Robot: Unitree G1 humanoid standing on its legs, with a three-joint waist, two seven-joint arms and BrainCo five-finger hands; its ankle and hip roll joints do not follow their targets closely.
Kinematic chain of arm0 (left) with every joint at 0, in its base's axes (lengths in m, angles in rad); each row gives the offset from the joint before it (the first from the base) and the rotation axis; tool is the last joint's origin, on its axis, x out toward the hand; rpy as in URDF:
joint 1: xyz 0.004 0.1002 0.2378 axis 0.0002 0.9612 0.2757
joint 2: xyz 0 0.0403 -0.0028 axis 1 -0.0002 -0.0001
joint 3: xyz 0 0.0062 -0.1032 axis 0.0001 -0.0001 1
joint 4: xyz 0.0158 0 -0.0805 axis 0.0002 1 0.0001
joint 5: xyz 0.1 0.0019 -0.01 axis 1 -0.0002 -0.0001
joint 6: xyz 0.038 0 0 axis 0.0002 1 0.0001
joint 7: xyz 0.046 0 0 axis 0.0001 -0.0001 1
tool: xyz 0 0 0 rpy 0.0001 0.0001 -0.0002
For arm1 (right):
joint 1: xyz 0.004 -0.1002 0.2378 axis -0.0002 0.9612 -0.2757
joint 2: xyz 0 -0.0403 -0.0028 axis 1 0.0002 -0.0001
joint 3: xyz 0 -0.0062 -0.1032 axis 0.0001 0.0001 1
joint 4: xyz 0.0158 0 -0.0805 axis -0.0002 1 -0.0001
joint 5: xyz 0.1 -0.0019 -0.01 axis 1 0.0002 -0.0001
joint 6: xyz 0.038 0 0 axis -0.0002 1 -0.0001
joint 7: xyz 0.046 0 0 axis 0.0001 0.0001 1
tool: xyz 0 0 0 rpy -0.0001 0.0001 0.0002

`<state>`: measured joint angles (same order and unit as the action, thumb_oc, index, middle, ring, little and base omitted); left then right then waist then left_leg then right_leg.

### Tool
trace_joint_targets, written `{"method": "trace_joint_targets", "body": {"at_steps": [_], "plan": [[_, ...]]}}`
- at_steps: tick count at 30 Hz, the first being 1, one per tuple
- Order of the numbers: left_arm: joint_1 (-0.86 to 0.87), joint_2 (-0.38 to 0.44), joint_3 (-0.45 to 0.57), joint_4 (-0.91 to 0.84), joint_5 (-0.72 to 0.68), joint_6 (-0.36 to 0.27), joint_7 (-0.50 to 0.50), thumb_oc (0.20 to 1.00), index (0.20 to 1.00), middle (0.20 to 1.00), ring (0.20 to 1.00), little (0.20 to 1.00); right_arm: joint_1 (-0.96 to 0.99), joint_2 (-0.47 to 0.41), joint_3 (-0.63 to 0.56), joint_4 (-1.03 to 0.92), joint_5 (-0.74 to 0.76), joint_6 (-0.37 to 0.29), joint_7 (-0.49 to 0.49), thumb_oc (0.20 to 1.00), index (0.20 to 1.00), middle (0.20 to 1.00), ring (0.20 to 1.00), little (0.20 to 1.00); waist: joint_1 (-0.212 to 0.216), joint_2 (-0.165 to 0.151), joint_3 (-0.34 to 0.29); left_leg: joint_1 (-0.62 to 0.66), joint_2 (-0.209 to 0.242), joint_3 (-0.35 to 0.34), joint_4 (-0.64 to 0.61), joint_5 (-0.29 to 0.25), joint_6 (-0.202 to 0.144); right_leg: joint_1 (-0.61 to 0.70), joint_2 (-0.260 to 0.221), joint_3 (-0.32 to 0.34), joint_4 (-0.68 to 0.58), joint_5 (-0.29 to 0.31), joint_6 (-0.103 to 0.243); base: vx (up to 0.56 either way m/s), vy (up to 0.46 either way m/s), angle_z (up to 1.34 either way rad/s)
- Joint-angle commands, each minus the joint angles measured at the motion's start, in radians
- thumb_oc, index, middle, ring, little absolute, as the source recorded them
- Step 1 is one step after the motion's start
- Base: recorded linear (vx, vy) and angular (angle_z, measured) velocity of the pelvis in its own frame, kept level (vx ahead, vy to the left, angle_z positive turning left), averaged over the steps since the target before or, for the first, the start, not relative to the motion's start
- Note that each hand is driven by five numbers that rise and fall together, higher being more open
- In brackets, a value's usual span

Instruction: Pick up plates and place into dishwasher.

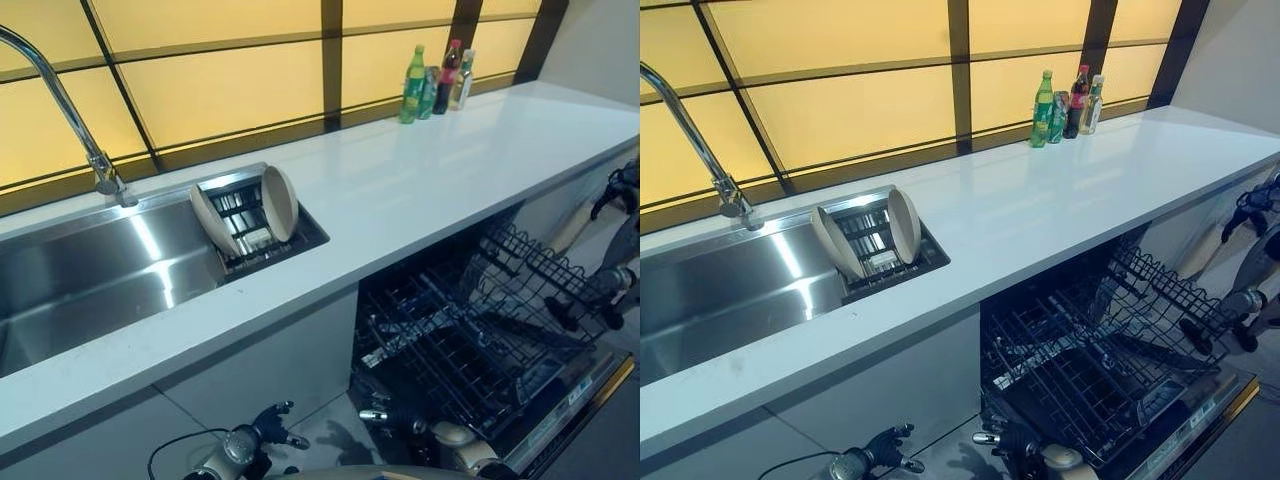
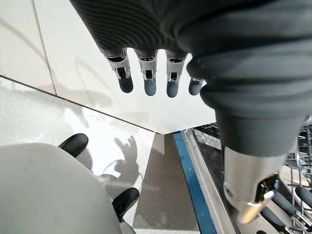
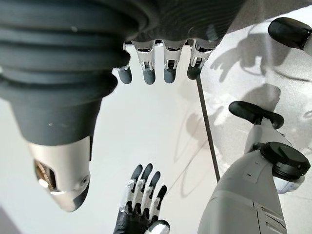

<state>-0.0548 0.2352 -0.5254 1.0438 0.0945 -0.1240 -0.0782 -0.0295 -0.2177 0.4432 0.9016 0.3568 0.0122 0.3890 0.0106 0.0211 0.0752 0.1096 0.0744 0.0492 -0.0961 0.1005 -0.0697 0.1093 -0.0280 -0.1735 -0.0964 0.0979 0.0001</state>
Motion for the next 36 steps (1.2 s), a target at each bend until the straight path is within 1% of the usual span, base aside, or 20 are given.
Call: {"method": "trace_joint_targets", "body": {"at_steps": [1,3,6,9,11,13,14,15,16,19,20,22,23,25,26,28,29,31,33,36], "plan": [[-0.076,-0.018,-0.015,-0.034,-0.03,-0.055,0.002,1.0,1.0,1.0,1.0,1.0,-0.057,0.019,0.0,-0.064,0.054,-0.046,-0.02,1.0,1.0,1.0,1.0,1.0,-0.019,-0.019,0.07,0.004,-0.048,0.0,0.046,-0.122,0.037,0.005,-0.055,0.009,0.025,-0.082,0.08,0.02,0.005,-0.03],[-0.076,-0.014,-0.014,-0.038,-0.04,-0.033,-0.004,1.0,1.0,1.0,1.0,1.0,-0.055,0.022,-0.006,-0.068,0.06,-0.042,-0.045,1.0,1.0,1.0,1.0,1.0,-0.02,-0.018,0.071,0.009,-0.047,0.002,0.044,-0.124,0.038,0.007,-0.056,0.01,0.025,-0.083,0.08,0.0,0.0,0.0],[-0.07,-0.016,-0.009,-0.036,-0.052,-0.049,-0.022,1.0,1.0,1.0,1.0,1.0,-0.054,0.03,-0.022,-0.06,0.096,-0.037,-0.082,1.0,1.0,1.0,1.0,1.0,-0.022,-0.013,0.071,0.015,-0.047,0.005,0.042,-0.126,0.04,0.012,-0.057,0.012,0.025,-0.084,0.08,0.04,0.005,-0.07],[-0.062,-0.01,0.008,-0.075,-0.142,-0.059,-0.133,1.0,1.0,1.0,1.0,1.0,-0.047,0.033,-0.047,-0.075,0.159,-0.033,-0.101,1.0,1.0,1.0,1.0,1.0,-0.028,-0.005,0.075,0.024,-0.046,0.009,0.04,-0.13,0.039,0.017,-0.059,0.012,0.025,-0.086,0.082,0.01,0.02,-0.01],[-0.054,0.014,0.006,-0.152,-0.201,-0.039,-0.285,1.0,1.0,1.0,1.0,1.0,-0.041,0.024,-0.068,-0.101,0.182,-0.017,-0.099,1.0,1.0,1.0,1.0,1.0,-0.035,0.006,0.079,0.025,-0.045,0.013,0.038,-0.131,0.038,0.016,-0.062,0.014,0.025,-0.086,0.083,0.0,0.065,0.0],[-0.042,0.042,-0.002,-0.234,-0.268,-0.046,-0.406,1.0,1.0,1.0,1.0,1.0,-0.034,0.013,-0.075,-0.122,0.178,-0.011,-0.108,1.0,1.0,1.0,1.0,1.0,-0.041,0.018,0.082,0.027,-0.045,0.017,0.035,-0.129,0.036,0.015,-0.065,0.017,0.026,-0.086,0.084,0.0,0.096,0.04],[-0.038,0.068,-0.005,-0.311,-0.317,-0.015,-0.506,1.0,1.0,1.0,1.0,1.0,-0.029,0.004,-0.082,-0.134,0.17,-0.004,-0.108,1.0,1.0,1.0,1.0,1.0,-0.044,0.027,0.085,0.03,-0.046,0.017,0.03,-0.13,0.035,0.015,-0.068,0.018,0.025,-0.086,0.085,0.01,0.114,-0.02],[-0.035,0.091,-0.009,-0.365,-0.348,-0.007,-0.594,1.0,1.0,1.0,1.0,1.0,-0.026,-0.005,-0.087,-0.144,0.161,0.003,-0.107,1.0,1.0,1.0,1.0,1.0,-0.047,0.035,0.086,0.031,-0.047,0.018,0.028,-0.131,0.035,0.015,-0.071,0.018,0.024,-0.086,0.086,0.01,0.118,-0.08],[-0.036,0.111,-0.017,-0.415,-0.402,0.011,-0.653,1.0,1.0,1.0,1.0,1.0,-0.028,-0.013,-0.089,-0.145,0.149,0.008,-0.106,1.0,1.0,1.0,1.0,1.0,-0.049,0.043,0.086,0.031,-0.047,0.018,0.028,-0.131,0.035,0.015,-0.073,0.019,0.024,-0.086,0.088,0.01,0.118,-0.09],[-0.036,0.143,0.032,-0.59,-0.641,0.046,-0.947,1.0,1.0,1.0,1.0,1.0,-0.026,-0.02,-0.089,-0.123,0.124,0.001,-0.09,1.0,1.0,1.0,1.0,1.0,-0.046,0.061,0.083,0.034,-0.05,0.013,0.022,-0.132,0.036,0.017,-0.082,0.019,0.021,-0.085,0.09,0.02,0.074,-0.03],[-0.041,0.148,0.051,-0.674,-0.697,0.082,-0.994,1.0,1.0,1.0,1.0,1.0,-0.026,-0.019,-0.094,-0.112,0.118,-0.004,-0.085,1.0,1.0,1.0,1.0,1.0,-0.042,0.063,0.08,0.033,-0.05,0.012,0.02,-0.134,0.037,0.018,-0.084,0.016,0.019,-0.086,0.09,0.02,0.02,-0.11],[-0.056,0.164,0.091,-0.822,-0.84,0.092,-1.042,1.0,1.0,1.0,1.0,1.0,-0.025,-0.015,-0.1,-0.091,0.108,-0.012,-0.072,1.0,1.0,1.0,1.0,1.0,-0.033,0.066,0.072,0.033,-0.049,0.007,0.015,-0.136,0.037,0.019,-0.087,0.015,0.016,-0.084,0.091,0.03,-0.009,0.0],[-0.068,0.159,0.133,-0.932,-0.912,0.11,-1.032,1.0,1.0,1.0,1.0,1.0,-0.017,-0.005,-0.102,-0.092,0.103,-0.013,-0.073,1.0,1.0,1.0,1.0,1.0,-0.025,0.064,0.065,0.034,-0.049,0.002,0.01,-0.137,0.037,0.022,-0.088,0.014,0.012,-0.084,0.092,0.03,-0.04,0.06],[-0.084,0.162,0.175,-1.014,-0.976,0.053,-0.978,1.0,1.0,1.0,1.0,1.0,-0.007,0.005,-0.101,-0.086,0.096,-0.018,-0.068,1.0,1.0,1.0,1.0,1.0,-0.019,0.06,0.061,0.036,-0.048,-0.002,0.009,-0.139,0.036,0.027,-0.088,0.014,0.009,-0.084,0.09,0.02,-0.041,0.03],[-0.104,0.168,0.215,-1.087,-1.015,0.062,-0.925,1.0,1.0,1.0,1.0,1.0,0.003,0.013,-0.101,-0.091,0.093,-0.017,-0.071,1.0,1.0,1.0,1.0,1.0,-0.013,0.056,0.058,0.036,-0.047,-0.007,0.009,-0.142,0.036,0.029,-0.089,0.012,0.009,-0.086,0.092,0.02,-0.046,0.02],[-0.133,0.171,0.274,-1.163,-1.009,0.016,-0.84,1.0,1.0,1.0,1.0,1.0,0.02,0.025,-0.097,-0.094,0.084,-0.017,-0.071,1.0,1.0,1.0,1.0,1.0,-0.008,0.05,0.051,0.036,-0.047,-0.014,0.009,-0.142,0.034,0.033,-0.09,0.01,0.009,-0.09,0.092,0.03,-0.057,0.03],[-0.152,0.189,0.305,-1.194,-0.991,-0.043,-0.775,1.0,1.0,1.0,1.0,1.0,0.028,0.032,-0.094,-0.097,0.075,-0.019,-0.076,1.0,1.0,1.0,1.0,1.0,-0.004,0.047,0.046,0.035,-0.046,-0.018,0.009,-0.143,0.033,0.033,-0.09,0.007,0.009,-0.092,0.093,0.03,-0.045,0.05],[-0.215,0.243,0.382,-1.268,-1.007,-0.051,-0.62,1.0,1.0,1.0,1.0,1.0,0.05,0.037,-0.086,-0.101,0.063,-0.026,-0.079,1.0,1.0,1.0,1.0,1.0,0.0,0.044,0.035,0.034,-0.046,-0.027,0.009,-0.143,0.031,0.037,-0.089,0.002,0.009,-0.098,0.095,0.03,-0.028,0.06],[-0.28,0.292,0.458,-1.276,-0.991,-0.103,-0.473,1.0,1.0,1.0,1.0,1.0,0.069,0.04,-0.081,-0.102,0.064,-0.032,-0.084,1.0,1.0,1.0,1.0,1.0,0.002,0.04,0.024,0.033,-0.044,-0.028,0.009,-0.142,0.027,0.039,-0.088,-0.006,0.009,-0.104,0.097,0.04,-0.023,0.07],[-0.363,0.393,0.512,-1.225,-0.793,-0.241,-0.193,1.0,1.0,1.0,1.0,1.0,0.078,0.039,-0.071,-0.117,0.079,-0.015,-0.099,1.0,1.0,1.0,1.0,1.0,0.003,0.04,0.014,0.029,-0.041,-0.028,0.009,-0.139,0.024,0.038,-0.082,-0.012,0.009,-0.107,0.096,0.03,-0.018,0.05]]}}
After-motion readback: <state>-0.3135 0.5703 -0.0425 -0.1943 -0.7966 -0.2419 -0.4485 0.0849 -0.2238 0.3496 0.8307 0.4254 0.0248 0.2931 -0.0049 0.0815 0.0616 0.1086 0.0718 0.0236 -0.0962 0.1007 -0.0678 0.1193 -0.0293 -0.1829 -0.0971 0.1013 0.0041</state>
